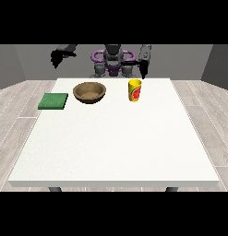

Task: Pick the cup and pour the ball into the bowl, then pick the bowl and place it on the pad

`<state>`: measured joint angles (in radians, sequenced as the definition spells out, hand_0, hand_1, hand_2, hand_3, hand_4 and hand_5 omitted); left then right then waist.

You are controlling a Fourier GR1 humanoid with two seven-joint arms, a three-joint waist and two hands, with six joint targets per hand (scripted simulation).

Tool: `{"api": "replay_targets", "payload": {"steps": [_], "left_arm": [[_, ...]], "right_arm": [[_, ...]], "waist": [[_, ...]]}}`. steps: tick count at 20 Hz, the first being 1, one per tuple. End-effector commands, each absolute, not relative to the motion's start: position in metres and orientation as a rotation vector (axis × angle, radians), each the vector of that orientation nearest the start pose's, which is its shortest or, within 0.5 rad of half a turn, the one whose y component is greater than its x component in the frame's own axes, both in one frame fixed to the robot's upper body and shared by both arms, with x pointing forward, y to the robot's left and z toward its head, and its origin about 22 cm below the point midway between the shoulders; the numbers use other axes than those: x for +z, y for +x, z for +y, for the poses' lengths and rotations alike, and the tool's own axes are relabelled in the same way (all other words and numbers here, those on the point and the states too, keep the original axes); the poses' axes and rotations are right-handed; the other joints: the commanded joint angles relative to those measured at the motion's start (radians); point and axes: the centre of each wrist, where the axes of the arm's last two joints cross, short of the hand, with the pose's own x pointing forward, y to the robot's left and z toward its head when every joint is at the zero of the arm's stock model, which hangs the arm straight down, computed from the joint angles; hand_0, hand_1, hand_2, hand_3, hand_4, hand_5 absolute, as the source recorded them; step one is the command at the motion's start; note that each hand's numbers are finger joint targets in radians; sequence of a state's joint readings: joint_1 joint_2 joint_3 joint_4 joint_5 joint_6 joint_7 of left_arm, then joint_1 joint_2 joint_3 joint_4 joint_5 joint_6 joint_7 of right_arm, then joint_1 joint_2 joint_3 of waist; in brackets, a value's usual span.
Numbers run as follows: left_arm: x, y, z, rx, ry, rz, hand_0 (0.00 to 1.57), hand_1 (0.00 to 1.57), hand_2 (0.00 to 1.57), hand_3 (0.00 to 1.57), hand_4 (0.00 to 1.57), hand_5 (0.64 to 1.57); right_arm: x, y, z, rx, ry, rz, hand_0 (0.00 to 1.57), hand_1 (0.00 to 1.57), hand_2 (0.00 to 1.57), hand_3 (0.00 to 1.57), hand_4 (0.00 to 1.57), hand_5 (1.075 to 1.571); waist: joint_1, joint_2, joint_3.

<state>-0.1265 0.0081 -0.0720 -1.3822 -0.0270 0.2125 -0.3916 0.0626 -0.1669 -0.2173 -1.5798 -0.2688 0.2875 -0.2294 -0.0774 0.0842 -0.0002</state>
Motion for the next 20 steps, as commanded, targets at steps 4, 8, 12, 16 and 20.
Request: {"api": "replay_targets", "payload": {"steps": [4,8,12,16,20], "left_arm": [[-0.040,0.300,0.203,0.006,0.192,-1.970,0.00,0.00,0.00,0.00,0.00,1.454],[-0.054,0.310,0.219,0.013,0.201,-1.922,0.00,0.00,0.00,0.00,0.00,1.470],[-0.076,0.306,0.225,0.018,0.287,-1.885,0.34,0.34,0.00,0.00,0.00,1.476],[-0.086,0.305,0.216,-0.042,0.370,-1.867,1.00,1.00,1.20,1.00,0.76,1.539],[-0.104,0.297,0.208,-0.070,0.507,-1.856,1.31,1.31,1.57,1.57,1.19,1.554]], "right_arm": [[0.003,0.235,-0.333,-0.024,0.135,-1.883,0.00,0.00,0.00,0.00,0.24,1.571],[-0.010,0.230,-0.342,-0.006,0.141,-1.875,0.00,0.00,0.00,0.00,0.24,1.570],[-0.006,0.220,-0.349,0.008,0.152,-1.858,0.00,0.00,0.00,0.00,0.27,1.569],[0.014,0.225,-0.385,0.020,0.195,-1.904,0.00,0.00,0.00,0.00,0.23,1.567],[0.020,0.222,-0.390,0.017,0.190,-1.864,0.00,0.00,0.00,0.00,0.24,1.570]], "waist": [[-0.033,0.097,0.0001],[-0.038,0.070,0.0001],[-0.076,0.066,-0.0001],[-0.114,0.109,0.0002],[-0.124,0.088,-0.0002]]}}
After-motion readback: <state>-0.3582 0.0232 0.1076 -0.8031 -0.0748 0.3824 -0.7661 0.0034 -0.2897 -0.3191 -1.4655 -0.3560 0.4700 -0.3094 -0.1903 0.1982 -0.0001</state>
